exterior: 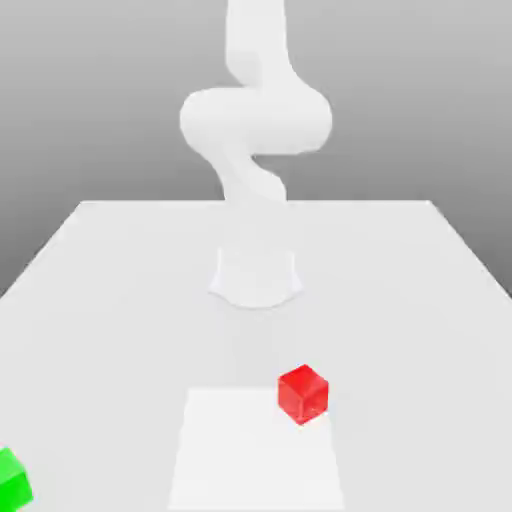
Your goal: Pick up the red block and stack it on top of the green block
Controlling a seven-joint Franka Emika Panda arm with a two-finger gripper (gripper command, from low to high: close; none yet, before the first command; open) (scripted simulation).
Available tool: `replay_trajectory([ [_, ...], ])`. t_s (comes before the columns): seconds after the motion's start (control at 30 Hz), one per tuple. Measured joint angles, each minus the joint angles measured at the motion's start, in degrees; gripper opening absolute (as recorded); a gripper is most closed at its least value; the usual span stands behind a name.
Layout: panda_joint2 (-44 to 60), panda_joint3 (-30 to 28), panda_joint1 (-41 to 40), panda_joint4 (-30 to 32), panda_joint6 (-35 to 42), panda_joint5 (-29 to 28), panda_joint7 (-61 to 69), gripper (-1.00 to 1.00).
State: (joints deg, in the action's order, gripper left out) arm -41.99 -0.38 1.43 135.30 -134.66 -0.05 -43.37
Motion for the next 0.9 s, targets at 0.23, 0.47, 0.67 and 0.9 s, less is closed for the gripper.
replay_trajectory([
  [0.23, 13.1, -1.1, 4.5, 11.4, -9.5, -0.1, 8.4, 0.00],
  [0.47, 27.1, -1.6, 8.7, 23.2, -19.5, 0.0, 17.3, 0.00],
  [0.67, 43.0, -0.9, 10.8, 29.4, -31.5, 0.1, 23.1, 0.00],
  [0.9, 53.0, -0.1, 10.1, 28.3, -39.9, 1.0, 24.0, -1.00],
])
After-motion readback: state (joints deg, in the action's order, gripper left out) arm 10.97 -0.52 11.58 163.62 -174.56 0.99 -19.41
